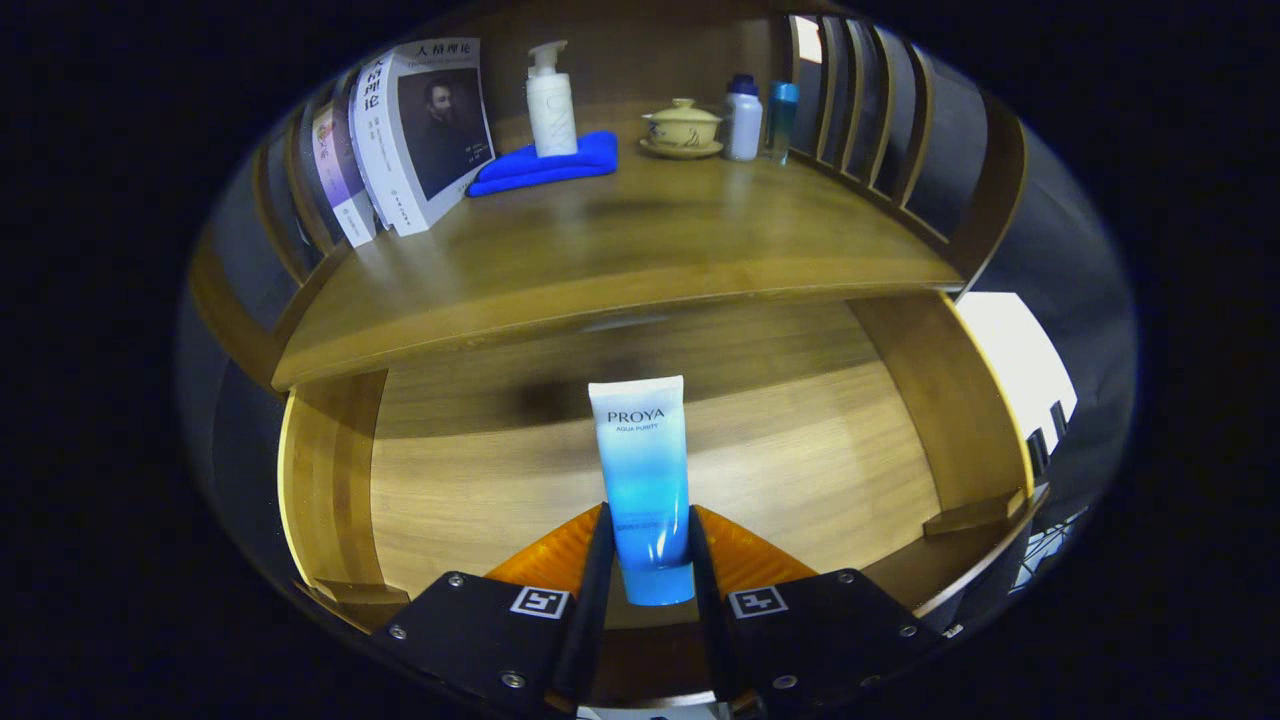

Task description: Pull open the drawer, take out the items inside it, and place them on the countertop above the cabinet.

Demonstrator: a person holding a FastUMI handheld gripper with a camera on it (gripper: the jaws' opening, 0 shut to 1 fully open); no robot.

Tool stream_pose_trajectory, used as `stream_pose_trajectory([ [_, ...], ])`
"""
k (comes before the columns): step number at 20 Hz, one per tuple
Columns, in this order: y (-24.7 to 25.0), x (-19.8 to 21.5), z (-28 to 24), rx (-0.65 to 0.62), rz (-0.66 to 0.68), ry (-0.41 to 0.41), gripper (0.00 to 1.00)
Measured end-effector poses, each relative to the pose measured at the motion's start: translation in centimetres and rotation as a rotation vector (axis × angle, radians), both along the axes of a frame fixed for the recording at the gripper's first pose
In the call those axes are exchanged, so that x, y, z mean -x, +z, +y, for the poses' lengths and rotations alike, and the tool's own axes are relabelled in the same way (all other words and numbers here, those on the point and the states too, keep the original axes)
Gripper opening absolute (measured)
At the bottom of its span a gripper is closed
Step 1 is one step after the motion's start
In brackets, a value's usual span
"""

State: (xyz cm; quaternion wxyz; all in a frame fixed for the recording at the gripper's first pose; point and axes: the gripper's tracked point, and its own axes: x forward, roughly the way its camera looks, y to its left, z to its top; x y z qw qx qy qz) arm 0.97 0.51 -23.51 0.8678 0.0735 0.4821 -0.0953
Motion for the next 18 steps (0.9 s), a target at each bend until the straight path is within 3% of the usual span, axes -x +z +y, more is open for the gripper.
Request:
stream_pose_trajectory([
  [10, 6.1, 2.3, 0.0, 0.055, -0.059, 0.013, 0.44],
  [18, 10.1, -1.4, 0.2, 0.054, -0.166, 0.031, 0.43],
])
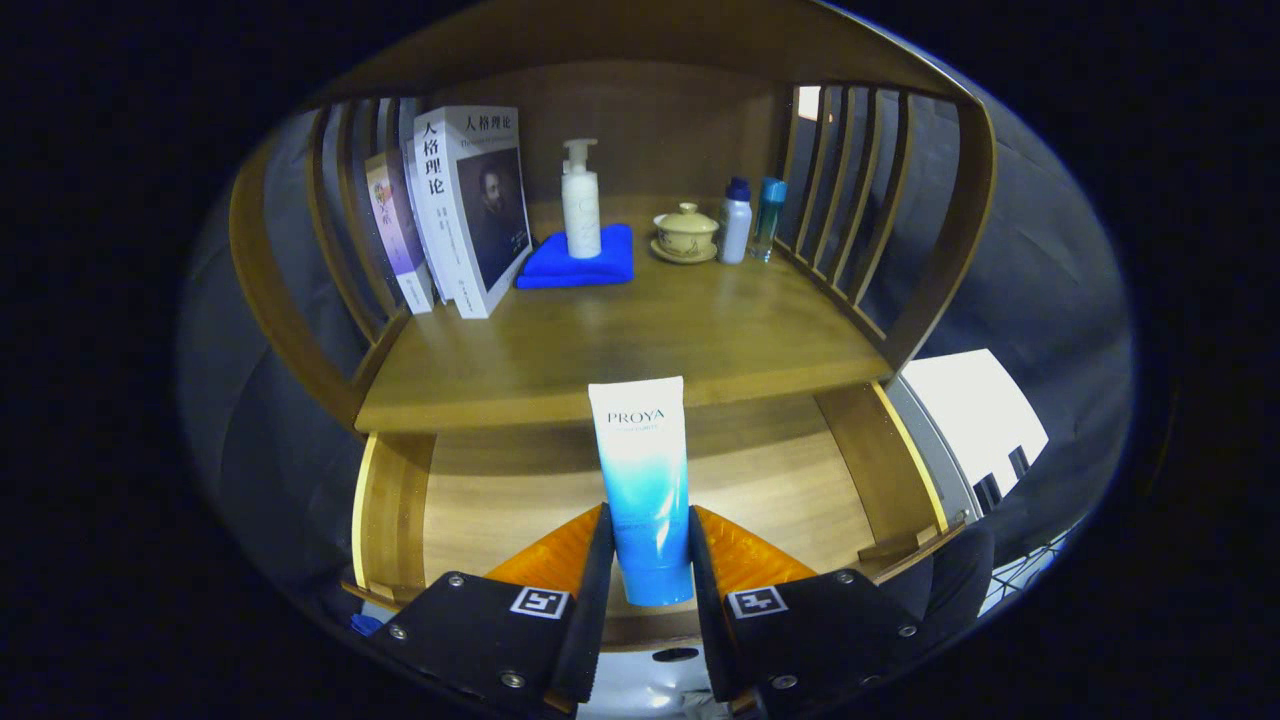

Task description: Pull open the drawer, take out the items inside it, and place them on the countertop above the cabinet.

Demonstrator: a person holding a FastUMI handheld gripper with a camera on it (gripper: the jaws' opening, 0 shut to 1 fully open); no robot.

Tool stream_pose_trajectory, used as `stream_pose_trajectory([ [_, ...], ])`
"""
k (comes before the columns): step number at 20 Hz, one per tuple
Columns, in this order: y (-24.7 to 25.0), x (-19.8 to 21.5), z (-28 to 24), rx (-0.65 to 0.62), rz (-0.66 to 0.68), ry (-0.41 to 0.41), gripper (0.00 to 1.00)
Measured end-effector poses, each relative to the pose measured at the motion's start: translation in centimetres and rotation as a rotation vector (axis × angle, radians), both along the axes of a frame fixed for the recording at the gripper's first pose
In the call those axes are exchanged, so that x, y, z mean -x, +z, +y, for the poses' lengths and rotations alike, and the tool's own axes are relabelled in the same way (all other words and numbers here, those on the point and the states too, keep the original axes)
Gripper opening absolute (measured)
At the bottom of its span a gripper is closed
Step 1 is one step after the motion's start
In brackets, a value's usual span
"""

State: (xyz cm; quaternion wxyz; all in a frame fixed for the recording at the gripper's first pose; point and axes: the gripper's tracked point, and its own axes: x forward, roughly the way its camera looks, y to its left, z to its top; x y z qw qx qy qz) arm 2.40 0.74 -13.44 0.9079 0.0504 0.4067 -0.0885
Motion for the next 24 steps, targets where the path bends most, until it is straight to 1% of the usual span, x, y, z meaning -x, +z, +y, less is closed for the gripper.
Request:
stream_pose_trajectory([
  [2, 0.3, -1.6, -0.1, -0.009, -0.022, 0.002, 0.44],
  [7, -0.2, -6.2, 0.1, 0.004, -0.057, 0.054, 0.43],
  [15, -2.3, -12.7, -0.5, 0.025, -0.079, 0.099, 0.43],
  [20, -3.9, -15.6, -2.1, 0.062, -0.072, 0.12, 0.43],
  [24, -5.1, -17.3, -2.5, 0.051, -0.077, 0.132, 0.45],
])
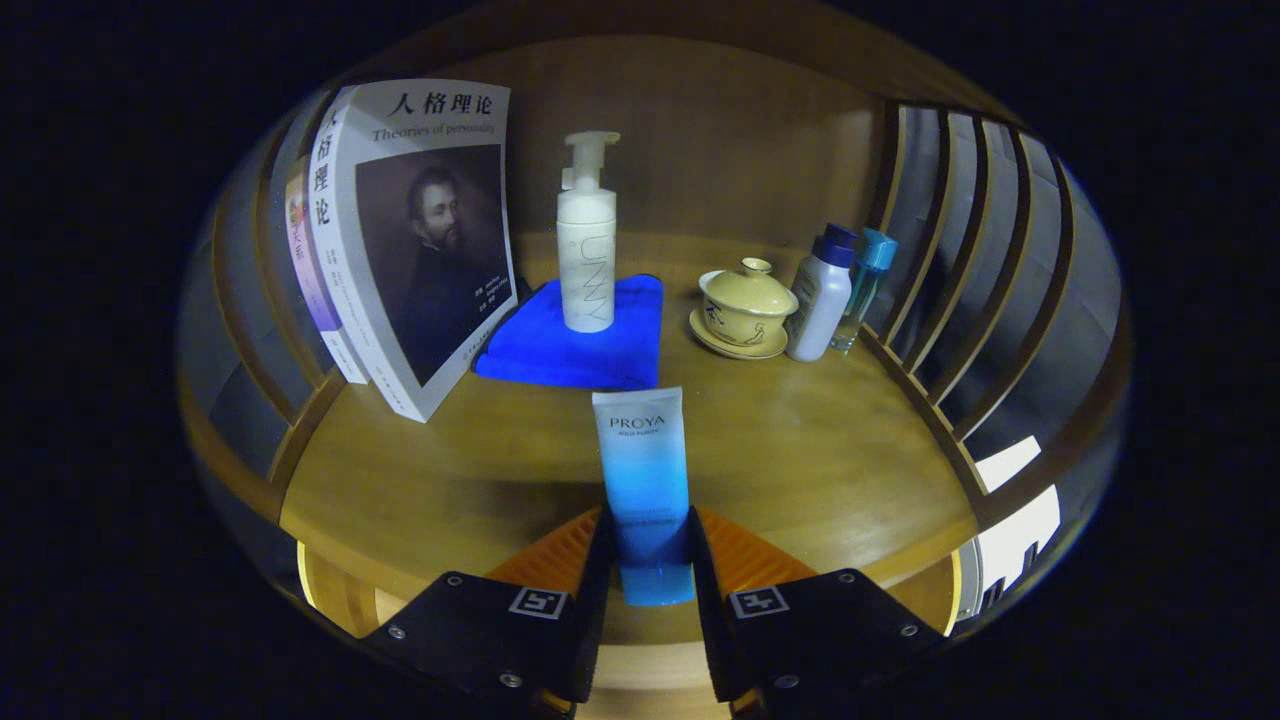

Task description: Pull open the drawer, take out the items inside it, and place them on the countertop above the cabinet.

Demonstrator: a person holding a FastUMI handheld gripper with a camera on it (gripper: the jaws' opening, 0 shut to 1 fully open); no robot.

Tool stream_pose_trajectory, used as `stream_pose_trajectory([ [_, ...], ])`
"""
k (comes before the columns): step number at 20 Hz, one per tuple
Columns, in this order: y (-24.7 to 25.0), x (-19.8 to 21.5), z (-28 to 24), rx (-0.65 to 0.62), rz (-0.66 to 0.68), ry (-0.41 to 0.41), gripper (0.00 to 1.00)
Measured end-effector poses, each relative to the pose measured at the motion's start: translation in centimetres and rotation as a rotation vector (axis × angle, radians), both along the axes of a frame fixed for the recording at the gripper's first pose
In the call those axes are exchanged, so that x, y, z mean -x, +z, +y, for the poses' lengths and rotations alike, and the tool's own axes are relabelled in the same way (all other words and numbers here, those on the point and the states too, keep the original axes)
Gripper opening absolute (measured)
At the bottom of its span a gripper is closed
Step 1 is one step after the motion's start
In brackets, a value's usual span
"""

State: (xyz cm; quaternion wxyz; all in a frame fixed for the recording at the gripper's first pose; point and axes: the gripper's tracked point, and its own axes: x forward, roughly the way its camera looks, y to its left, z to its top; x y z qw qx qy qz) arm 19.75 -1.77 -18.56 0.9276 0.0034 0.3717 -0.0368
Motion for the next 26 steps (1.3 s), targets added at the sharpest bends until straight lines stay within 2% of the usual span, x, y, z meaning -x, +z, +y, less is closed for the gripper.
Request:
stream_pose_trajectory([
  [6, -0.1, -1.0, -0.9, 0.006, -0.04, -0.003, 0.49],
  [7, 0.1, -0.8, -1.0, 0.009, -0.049, -0.005, 0.55],
  [9, 1.1, -0.7, 0.0, -0.036, -0.098, 0.014, 0.79],
  [11, 3.1, 0.1, 0.5, -0.087, -0.178, 0.008, 0.95],
  [18, 11.5, 7.5, -0.2, -0.105, -0.446, -0.046, 0.94],
  [21, 14.6, 11.2, -0.2, -0.104, -0.575, -0.042, 0.94],
  [26, 14.1, 18.2, 1.0, -0.083, -0.644, -0.015, 0.94],
])
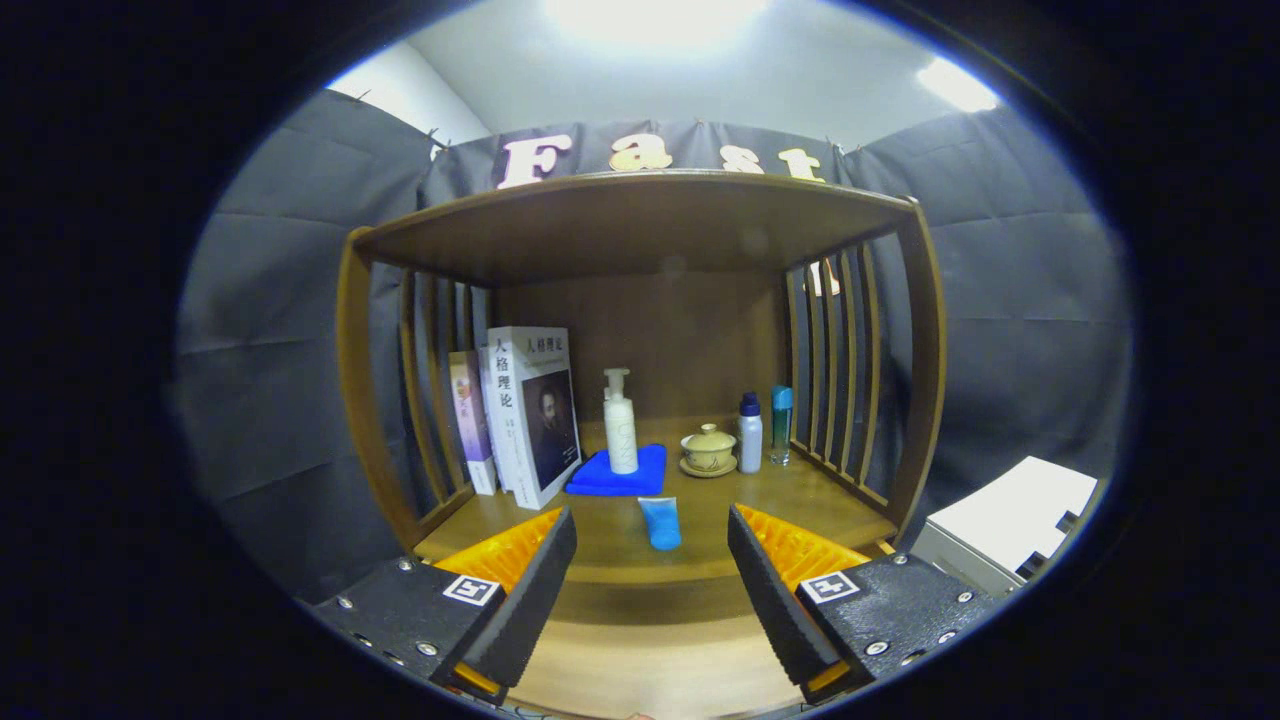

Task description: Pull open the drawer, take out the items inside it, and place them on the countertop above the cabinet.

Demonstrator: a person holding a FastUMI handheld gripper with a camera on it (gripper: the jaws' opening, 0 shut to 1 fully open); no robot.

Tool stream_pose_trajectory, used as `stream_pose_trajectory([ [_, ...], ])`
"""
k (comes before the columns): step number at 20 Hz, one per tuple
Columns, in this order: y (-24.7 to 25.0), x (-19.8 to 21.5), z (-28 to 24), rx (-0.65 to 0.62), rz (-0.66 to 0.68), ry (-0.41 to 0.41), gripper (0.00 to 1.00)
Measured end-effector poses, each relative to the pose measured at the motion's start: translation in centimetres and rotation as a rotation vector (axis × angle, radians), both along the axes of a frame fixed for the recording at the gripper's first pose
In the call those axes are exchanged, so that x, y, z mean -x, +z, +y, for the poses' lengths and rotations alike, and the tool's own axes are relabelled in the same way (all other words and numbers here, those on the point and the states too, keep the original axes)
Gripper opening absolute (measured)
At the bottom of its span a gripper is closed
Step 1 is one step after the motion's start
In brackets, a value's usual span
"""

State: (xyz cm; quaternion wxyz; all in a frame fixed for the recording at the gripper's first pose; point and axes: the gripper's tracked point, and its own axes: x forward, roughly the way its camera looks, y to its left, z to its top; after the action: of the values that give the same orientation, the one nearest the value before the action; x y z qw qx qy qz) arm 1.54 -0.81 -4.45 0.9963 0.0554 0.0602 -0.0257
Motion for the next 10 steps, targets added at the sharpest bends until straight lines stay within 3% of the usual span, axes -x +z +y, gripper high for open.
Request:
stream_pose_trajectory([
  [6, -4.3, 6.5, 2.7, 0.034, -0.015, 0.049, 0.94],
  [10, -7.3, 9.6, 4.3, -0.027, -0.004, 0.056, 0.94],
])
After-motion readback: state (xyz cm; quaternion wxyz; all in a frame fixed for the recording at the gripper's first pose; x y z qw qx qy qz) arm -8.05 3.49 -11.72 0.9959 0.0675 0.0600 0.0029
